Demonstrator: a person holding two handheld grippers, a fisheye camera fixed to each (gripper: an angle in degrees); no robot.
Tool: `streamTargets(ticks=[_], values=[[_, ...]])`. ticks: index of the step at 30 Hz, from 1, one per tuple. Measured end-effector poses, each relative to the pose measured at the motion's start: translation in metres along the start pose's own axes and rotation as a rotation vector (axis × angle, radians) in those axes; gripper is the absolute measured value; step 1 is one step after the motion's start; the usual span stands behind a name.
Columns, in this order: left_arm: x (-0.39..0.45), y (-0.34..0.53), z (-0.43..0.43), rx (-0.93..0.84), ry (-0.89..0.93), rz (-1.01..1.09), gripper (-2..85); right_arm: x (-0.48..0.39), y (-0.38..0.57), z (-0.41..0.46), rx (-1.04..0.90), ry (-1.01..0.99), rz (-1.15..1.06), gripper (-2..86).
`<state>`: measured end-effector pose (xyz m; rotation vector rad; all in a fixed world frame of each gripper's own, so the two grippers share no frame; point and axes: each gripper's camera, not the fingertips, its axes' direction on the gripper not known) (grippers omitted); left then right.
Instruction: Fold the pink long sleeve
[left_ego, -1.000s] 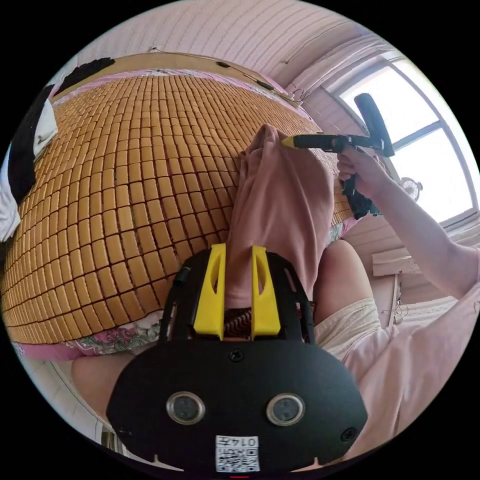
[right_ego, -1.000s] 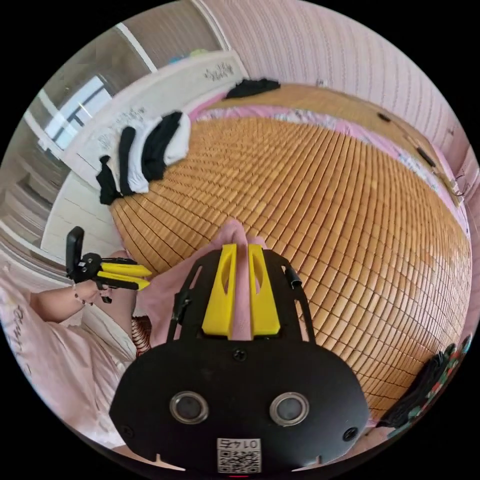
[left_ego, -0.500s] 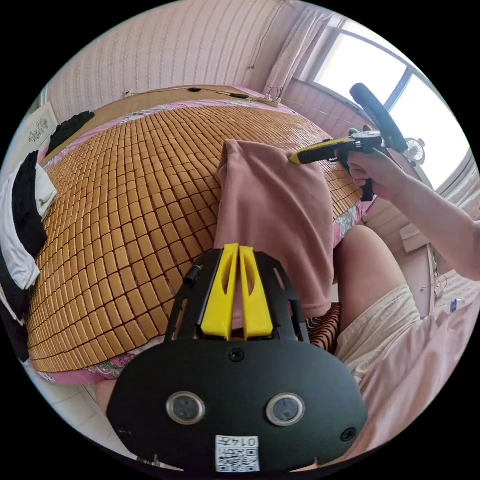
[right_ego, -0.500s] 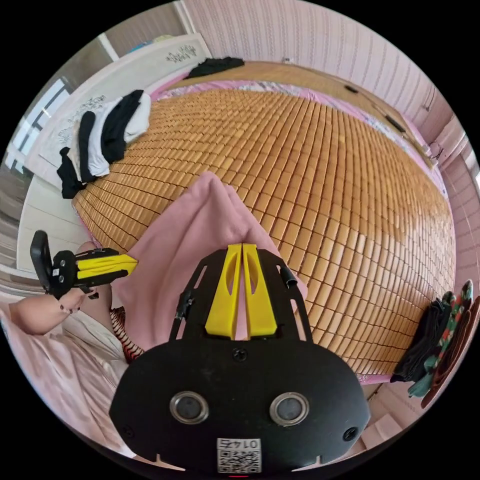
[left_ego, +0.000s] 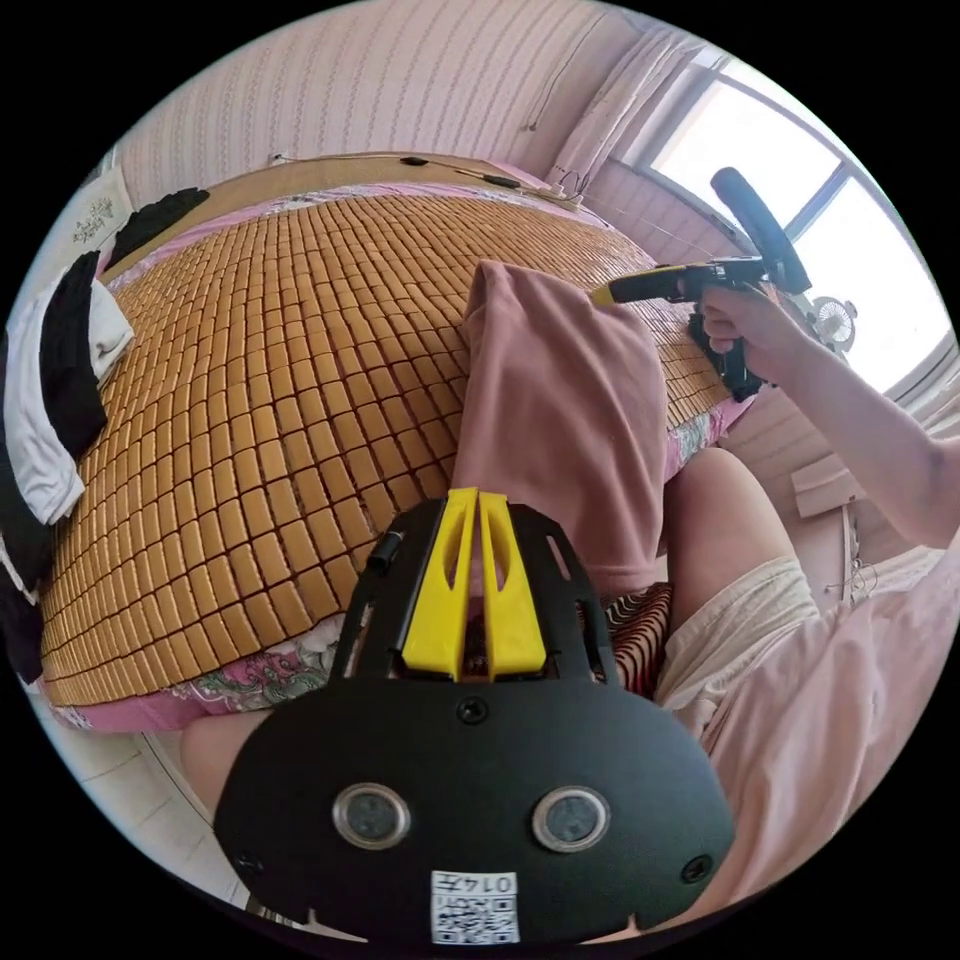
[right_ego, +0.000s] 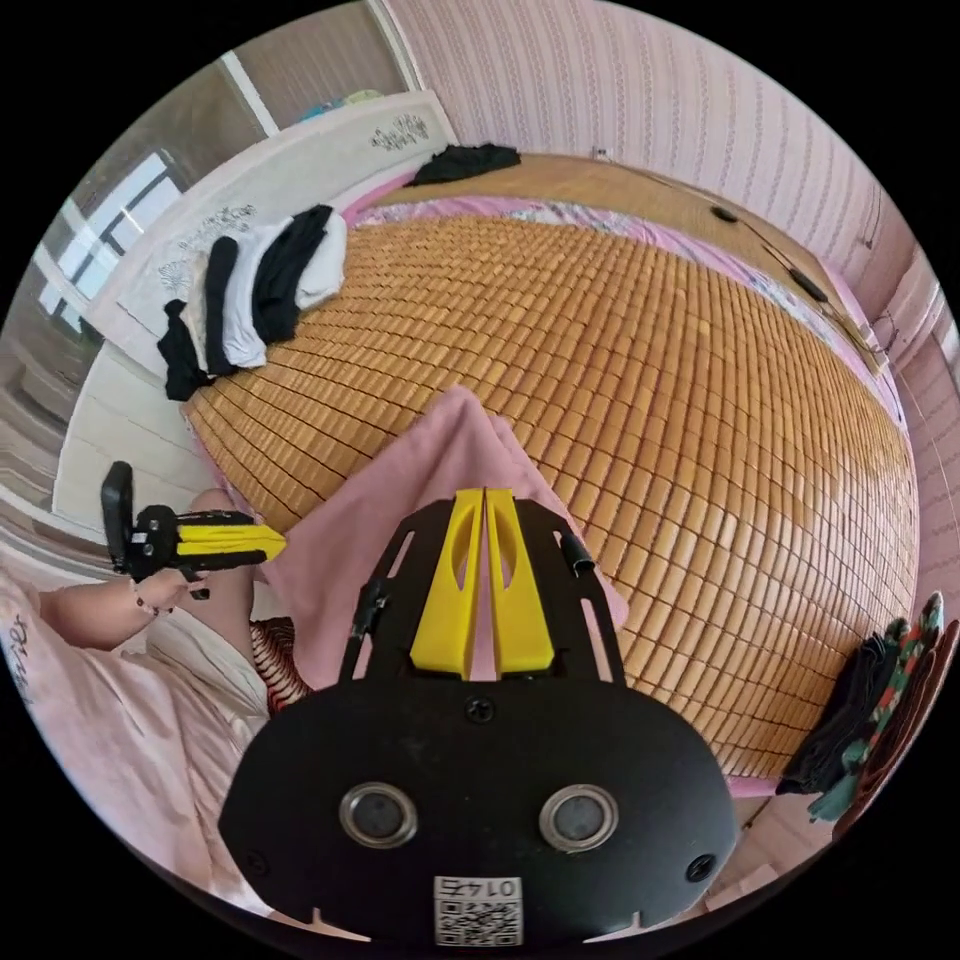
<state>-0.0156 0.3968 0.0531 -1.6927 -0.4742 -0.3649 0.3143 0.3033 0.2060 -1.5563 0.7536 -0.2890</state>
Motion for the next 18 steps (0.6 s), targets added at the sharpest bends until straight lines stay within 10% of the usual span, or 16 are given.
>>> streamTargets(ticks=[12,18], values=[[0.015,0.009,0.036,-0.165,-0.154,0.103,-1.0,0.026,-0.038,0.086,-0.276,-0.021,0.037,-0.4],[0.005,0.014,0.024,-0.121,-0.074,0.004,-1.0,0.019,-0.005,0.028,-0.056,-0.077,0.007,-0.2]])
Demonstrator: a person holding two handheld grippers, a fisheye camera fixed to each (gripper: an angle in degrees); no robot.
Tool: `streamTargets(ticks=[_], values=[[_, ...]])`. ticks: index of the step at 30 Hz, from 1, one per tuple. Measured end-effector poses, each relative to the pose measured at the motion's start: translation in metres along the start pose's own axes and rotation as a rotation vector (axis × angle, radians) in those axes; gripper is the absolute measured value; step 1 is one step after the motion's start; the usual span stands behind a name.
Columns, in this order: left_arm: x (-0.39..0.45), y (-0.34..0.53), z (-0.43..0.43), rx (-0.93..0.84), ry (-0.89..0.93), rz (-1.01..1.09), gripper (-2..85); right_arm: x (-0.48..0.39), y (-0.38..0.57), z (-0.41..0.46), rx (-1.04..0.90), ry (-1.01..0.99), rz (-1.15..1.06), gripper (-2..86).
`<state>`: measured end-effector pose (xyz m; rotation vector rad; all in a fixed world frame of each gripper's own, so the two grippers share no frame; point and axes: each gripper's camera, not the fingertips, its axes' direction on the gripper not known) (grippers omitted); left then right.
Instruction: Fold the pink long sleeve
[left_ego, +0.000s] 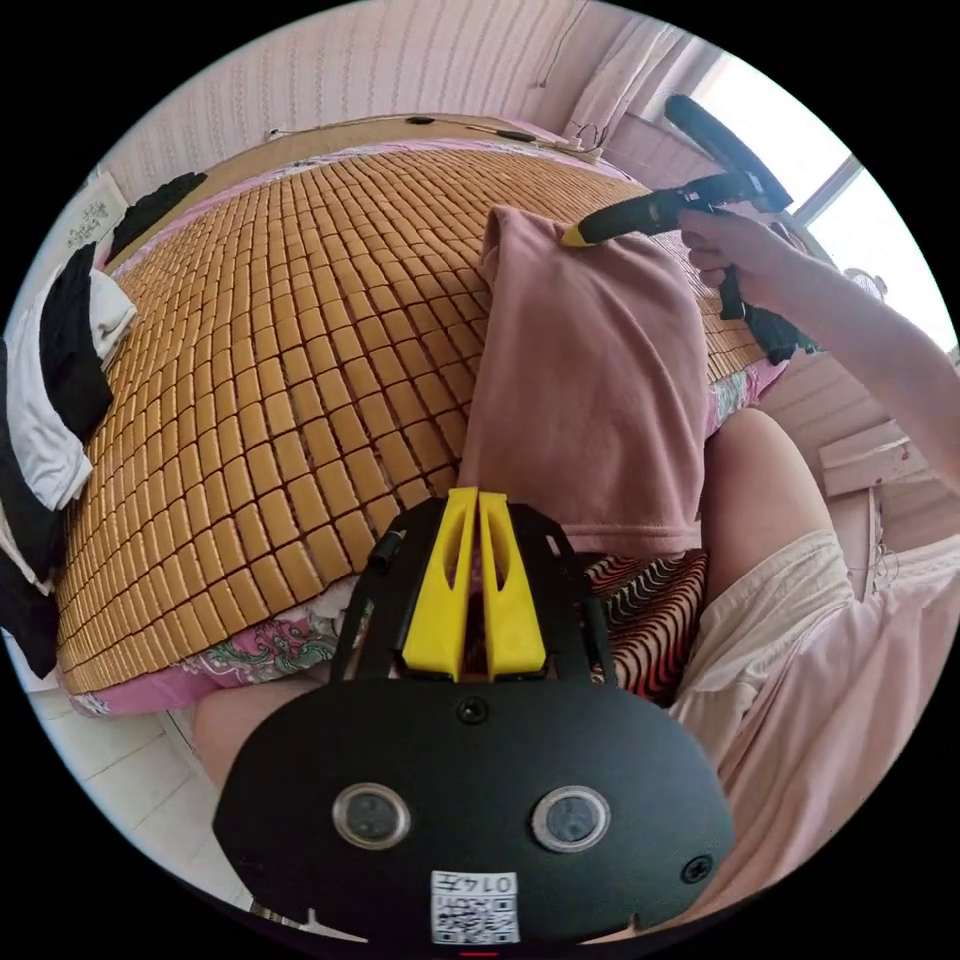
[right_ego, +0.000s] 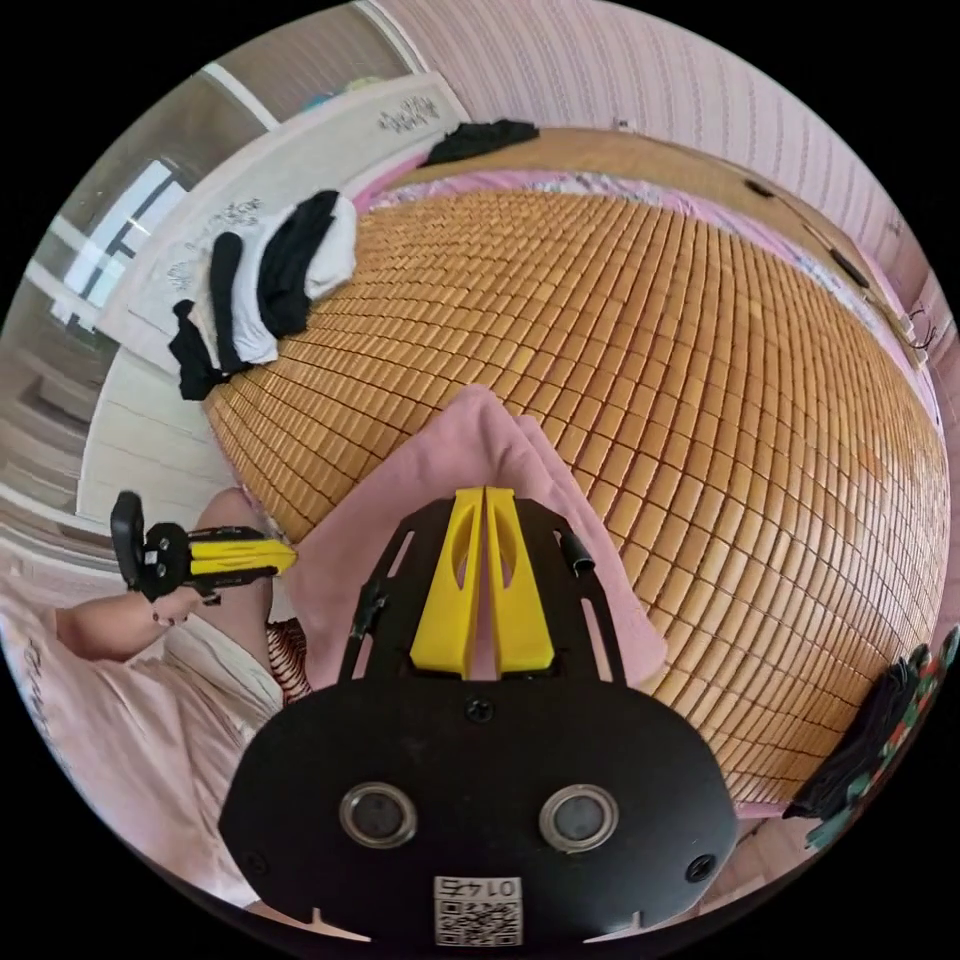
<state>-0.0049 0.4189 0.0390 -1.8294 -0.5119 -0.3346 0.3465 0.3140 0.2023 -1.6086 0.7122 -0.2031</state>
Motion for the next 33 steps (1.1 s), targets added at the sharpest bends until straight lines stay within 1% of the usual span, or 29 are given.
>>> streamTargets(ticks=[3,5,7,8,11,12,13,14,16,19,21,25,27,29,30,31,33], values=[[0.003,0.009,-0.023,0.059,0.003,0.0,-1.0,-0.007,0.042,-0.022,0.043,0.098,0.033,-0.2],[0.01,0.014,-0.034,0.097,0.066,0.043,-1.0,-0.002,0.068,-0.022,0.023,0.199,0.104,-0.3],[0.022,0.014,-0.038,0.12,0.15,0.101,-1.0,0.006,0.074,-0.015,-0.002,0.208,0.136,-0.3],[0.025,0.013,-0.035,0.119,0.149,0.116,-1.0,0.012,0.075,-0.012,0.006,0.193,0.163,-0.3],[0.033,0.002,-0.007,0.043,0.056,0.143,-1.0,0.02,0.068,-0.002,-0.025,0.209,0.164,-0.3],[0.028,-0.003,0.008,-0.021,0.027,0.099,-1.0,0.02,0.067,0.0,-0.036,0.22,0.153,-0.3],[0.02,-0.006,0.02,-0.087,0.038,0.056,-1.0,0.02,0.064,0.005,-0.059,0.244,0.122,-0.3],[0.017,-0.007,0.023,-0.096,0.044,0.05,-1.0,0.019,0.063,0.01,-0.074,0.271,0.088,-0.3],[0.014,-0.007,0.027,-0.099,0.017,0.114,-1.0,0.022,0.064,0.019,-0.082,0.284,0.067,-0.3],[0.014,-0.008,0.032,-0.106,-0.007,0.163,-0.9,0.035,0.061,0.019,-0.082,0.223,0.116,-0.2],[0.01,-0.009,0.032,-0.116,0.004,0.149,-0.8,0.045,0.061,0.014,-0.07,0.159,0.174,0.0],[-0.001,-0.005,0.015,-0.082,0.055,0.123,1.2,0.057,0.085,-0.019,0.176,-0.037,0.221,2.0],[-0.009,0.002,0.002,-0.039,0.085,0.104,3.6,0.058,0.088,-0.027,0.222,-0.061,0.183,4.8],[-0.021,0.01,-0.009,0.011,0.126,0.05,6.3,0.055,0.071,-0.03,0.224,-0.041,0.065,10.2],[-0.031,0.015,-0.016,0.058,0.158,0.003,7.7,0.055,0.064,-0.03,0.223,-0.04,0.029,11.1],[-0.041,0.02,-0.021,0.102,0.186,-0.042,8.6,0.055,0.047,-0.028,0.213,-0.045,-0.025,13.0],[-0.054,0.024,-0.025,0.146,0.22,-0.092,10.9,0.062,0.014,-0.019,0.132,-0.105,-0.074,13.5]])
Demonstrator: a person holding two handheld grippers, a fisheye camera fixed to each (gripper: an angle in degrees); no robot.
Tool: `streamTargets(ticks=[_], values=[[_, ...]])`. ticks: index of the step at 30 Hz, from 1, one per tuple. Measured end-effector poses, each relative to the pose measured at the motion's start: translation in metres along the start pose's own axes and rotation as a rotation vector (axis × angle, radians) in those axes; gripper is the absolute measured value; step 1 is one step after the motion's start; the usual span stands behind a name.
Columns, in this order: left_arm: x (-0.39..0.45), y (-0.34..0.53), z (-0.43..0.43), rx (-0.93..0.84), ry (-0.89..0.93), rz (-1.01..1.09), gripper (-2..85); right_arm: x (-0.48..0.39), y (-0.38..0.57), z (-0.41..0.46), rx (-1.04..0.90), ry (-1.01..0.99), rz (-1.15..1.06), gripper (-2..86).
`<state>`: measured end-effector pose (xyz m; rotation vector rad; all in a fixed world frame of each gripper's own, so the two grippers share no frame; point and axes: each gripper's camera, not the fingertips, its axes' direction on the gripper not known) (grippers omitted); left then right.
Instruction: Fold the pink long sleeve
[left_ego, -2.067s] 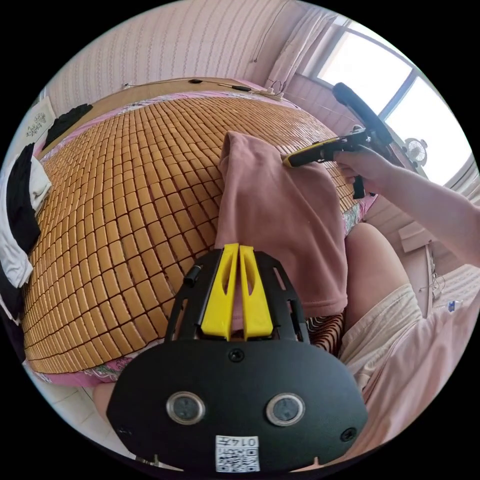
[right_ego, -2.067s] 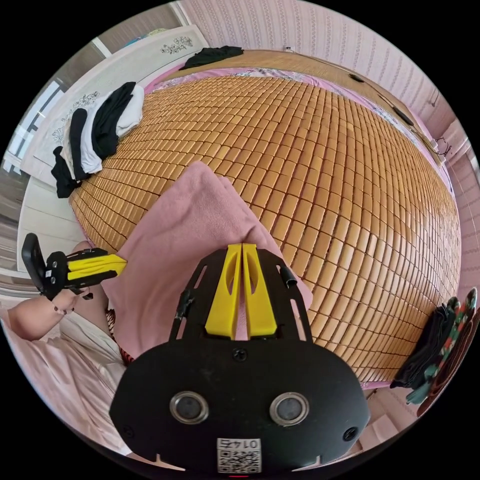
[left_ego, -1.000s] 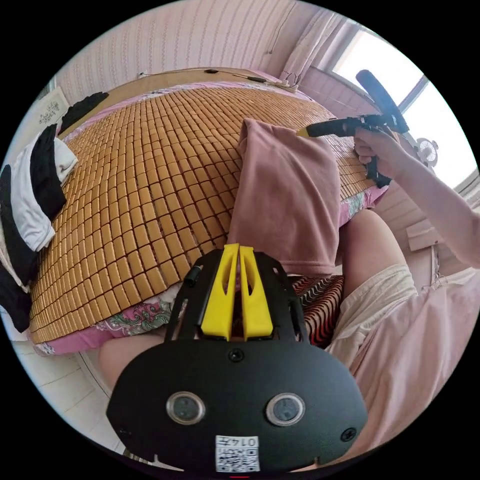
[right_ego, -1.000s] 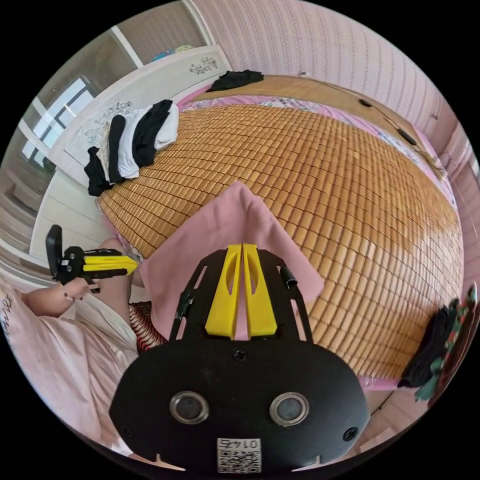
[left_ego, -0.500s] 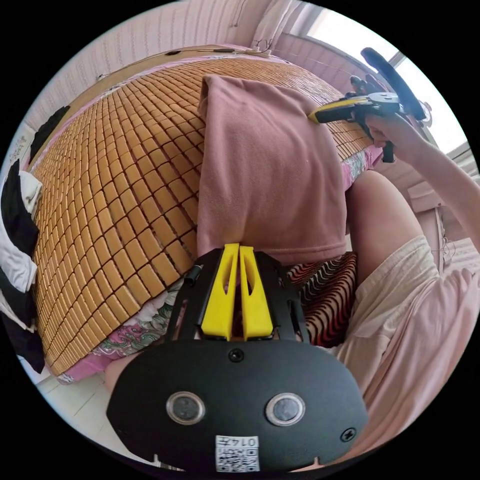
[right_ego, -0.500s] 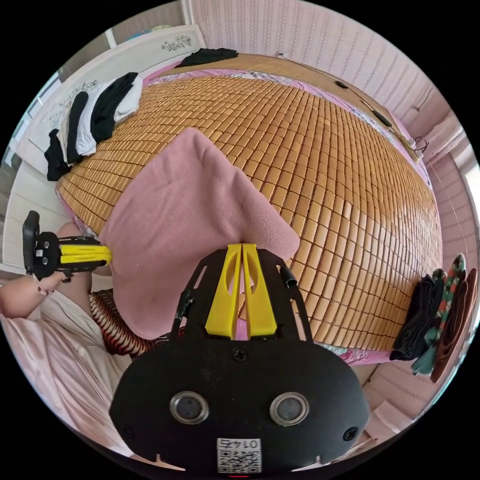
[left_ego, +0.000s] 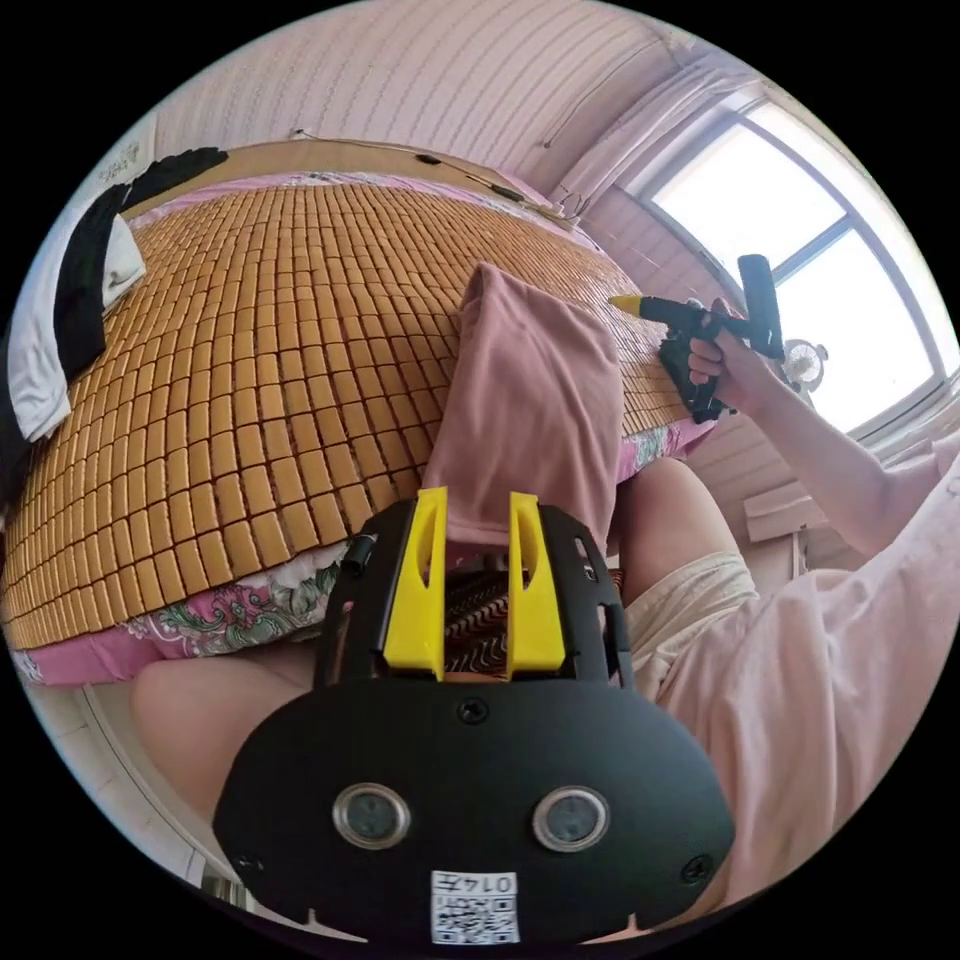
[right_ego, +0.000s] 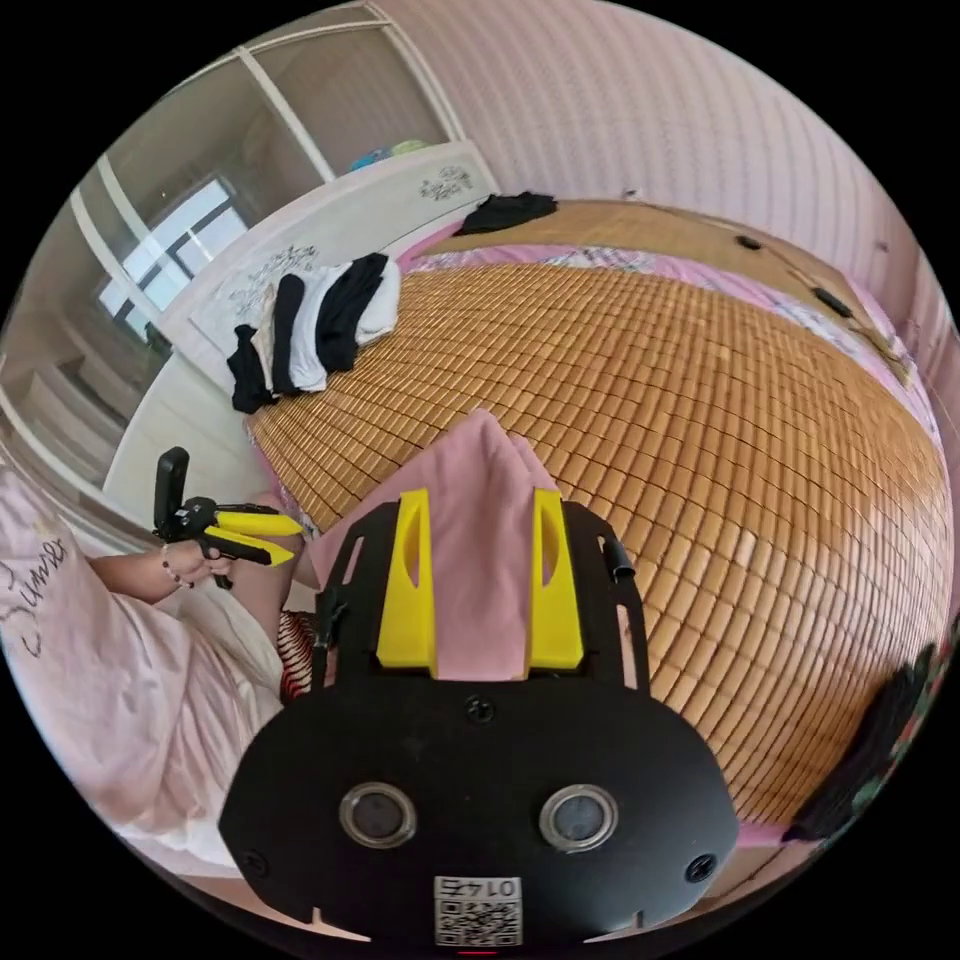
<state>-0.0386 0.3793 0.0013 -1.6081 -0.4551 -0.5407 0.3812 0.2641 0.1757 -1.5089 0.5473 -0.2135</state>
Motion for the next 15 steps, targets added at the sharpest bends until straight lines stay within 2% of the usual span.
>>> streamTargets(ticks=[2,5,10,15], values=[[-0.011,-0.001,-0.001,0.02,0.016,-0.028,11.7,0.016,-0.045,0.027,-0.151,-0.112,-0.05,13.7],[-0.026,-0.008,0.002,0.031,0.057,-0.035,12.6,0.03,-0.09,0.07,-0.301,-0.177,-0.104,15.2],[-0.036,-0.025,0.009,0.057,0.089,0.025,14.3,0.051,-0.118,0.146,-0.591,-0.174,-0.12,14.7],[-0.047,-0.036,0.016,0.092,0.089,0.03,15.8,0.065,-0.115,0.15,-0.556,-0.258,-0.097,11.2]])
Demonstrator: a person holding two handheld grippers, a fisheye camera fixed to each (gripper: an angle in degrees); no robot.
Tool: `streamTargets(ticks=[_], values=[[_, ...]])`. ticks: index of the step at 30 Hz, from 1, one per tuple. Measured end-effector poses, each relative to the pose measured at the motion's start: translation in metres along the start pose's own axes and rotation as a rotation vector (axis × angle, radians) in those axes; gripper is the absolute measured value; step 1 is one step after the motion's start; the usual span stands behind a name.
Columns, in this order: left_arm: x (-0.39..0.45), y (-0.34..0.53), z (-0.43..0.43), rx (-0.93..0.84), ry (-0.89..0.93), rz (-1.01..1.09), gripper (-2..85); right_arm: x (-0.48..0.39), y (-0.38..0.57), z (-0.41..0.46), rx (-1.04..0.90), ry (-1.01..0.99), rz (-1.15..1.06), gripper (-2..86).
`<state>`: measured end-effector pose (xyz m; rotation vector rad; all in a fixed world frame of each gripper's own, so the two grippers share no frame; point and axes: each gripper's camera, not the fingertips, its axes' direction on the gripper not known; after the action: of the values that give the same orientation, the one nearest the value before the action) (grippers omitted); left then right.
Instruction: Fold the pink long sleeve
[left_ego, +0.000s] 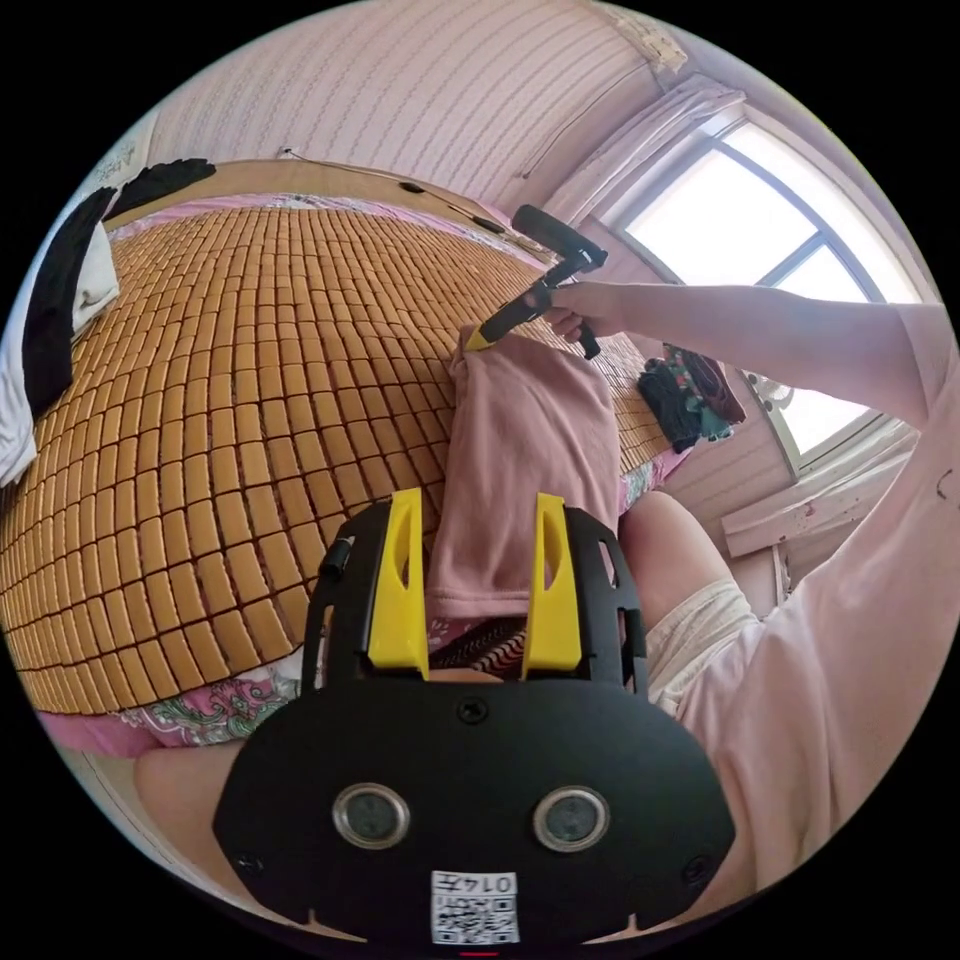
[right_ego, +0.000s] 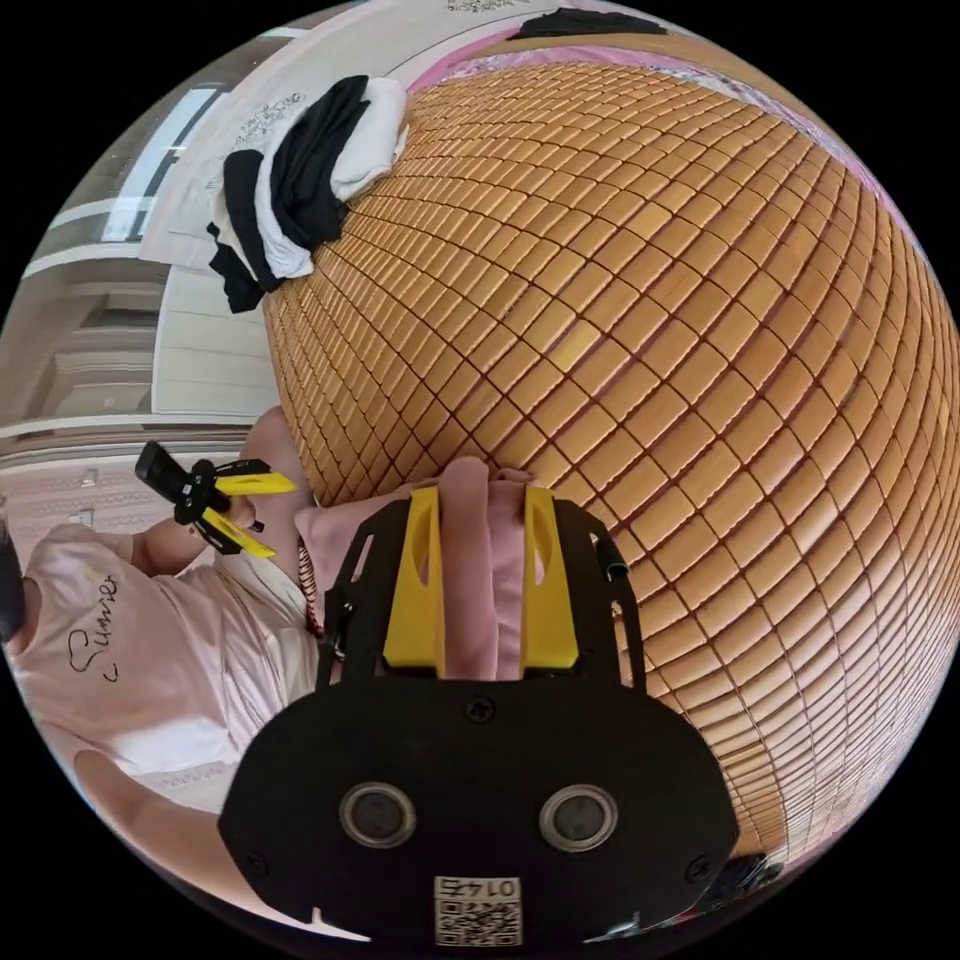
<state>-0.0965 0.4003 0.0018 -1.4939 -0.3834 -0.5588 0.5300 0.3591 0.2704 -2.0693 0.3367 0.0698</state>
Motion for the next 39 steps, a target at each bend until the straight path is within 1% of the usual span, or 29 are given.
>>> streamTargets(ticks=[2,3,6,7,10,13,15,17,19,23,26,27,28,29,31,33,35,39], values=[[-0.004,-0.004,0.006,0.012,0.016,0.003,16.0,0.003,0.007,0.002,0.005,-0.057,-0.021,8.7],[-0.007,-0.007,0.012,0.006,0.025,0.011,16.3,0.002,0.009,0.002,0.008,-0.055,-0.037,8.1],[-0.01,-0.018,0.03,-0.042,0.037,0.035,17.3,-0.02,0.024,-0.008,0.089,0.028,-0.186,6.9],[-0.01,-0.022,0.035,-0.054,0.03,0.052,17.8,-0.031,0.034,-0.017,0.147,0.036,-0.247,6.7],[-0.01,-0.031,0.044,-0.069,0.033,0.083,18.7,-0.055,0.063,-0.039,0.256,-0.006,-0.356,6.4],[-0.01,-0.04,0.056,-0.095,0.078,0.109,21.4,-0.081,0.093,-0.054,0.289,0.015,-0.45,6.4],[-0.005,-0.045,0.063,-0.115,0.098,0.16,22.5,-0.091,0.106,-0.059,0.295,0.055,-0.466,6.3],[0.0,-0.05,0.068,-0.121,0.111,0.203,22.9,-0.095,0.116,-0.062,0.32,0.077,-0.449,6.3],[0.002,-0.057,0.075,-0.131,0.164,0.213,23.4,-0.095,0.12,-0.061,0.341,0.068,-0.447,6.4],[0.003,-0.066,0.097,-0.187,0.164,0.226,22.2,-0.086,0.115,-0.058,0.355,0.045,-0.415,6.5],[0.001,-0.075,0.116,-0.267,0.203,0.197,13.2,-0.078,0.108,-0.053,0.351,0.016,-0.405,6.8],[-0.001,-0.078,0.122,-0.29,0.263,0.195,10.7,-0.077,0.107,-0.052,0.349,0.005,-0.404,6.9],[-0.004,-0.08,0.126,-0.298,0.308,0.166,9.9,-0.071,0.103,-0.051,0.341,-0.014,-0.376,7.3],[-0.006,-0.08,0.128,-0.298,0.308,0.153,9.6,-0.063,0.1,-0.051,0.337,-0.023,-0.326,8.2],[-0.002,-0.081,0.129,-0.248,0.271,0.176,8.7,-0.048,0.096,-0.052,0.343,-0.06,-0.259,10.4],[0.002,-0.083,0.133,-0.24,0.244,0.185,8.5,-0.031,0.092,-0.052,0.34,-0.111,-0.202,13.5],[0.004,-0.086,0.139,-0.236,0.232,0.169,8.4,-0.011,0.085,-0.046,0.28,-0.147,-0.145,18.5],[-0.002,-0.093,0.154,-0.233,0.287,0.096,8.5,0.002,0.068,-0.027,0.127,-0.139,-0.122,20.2]])
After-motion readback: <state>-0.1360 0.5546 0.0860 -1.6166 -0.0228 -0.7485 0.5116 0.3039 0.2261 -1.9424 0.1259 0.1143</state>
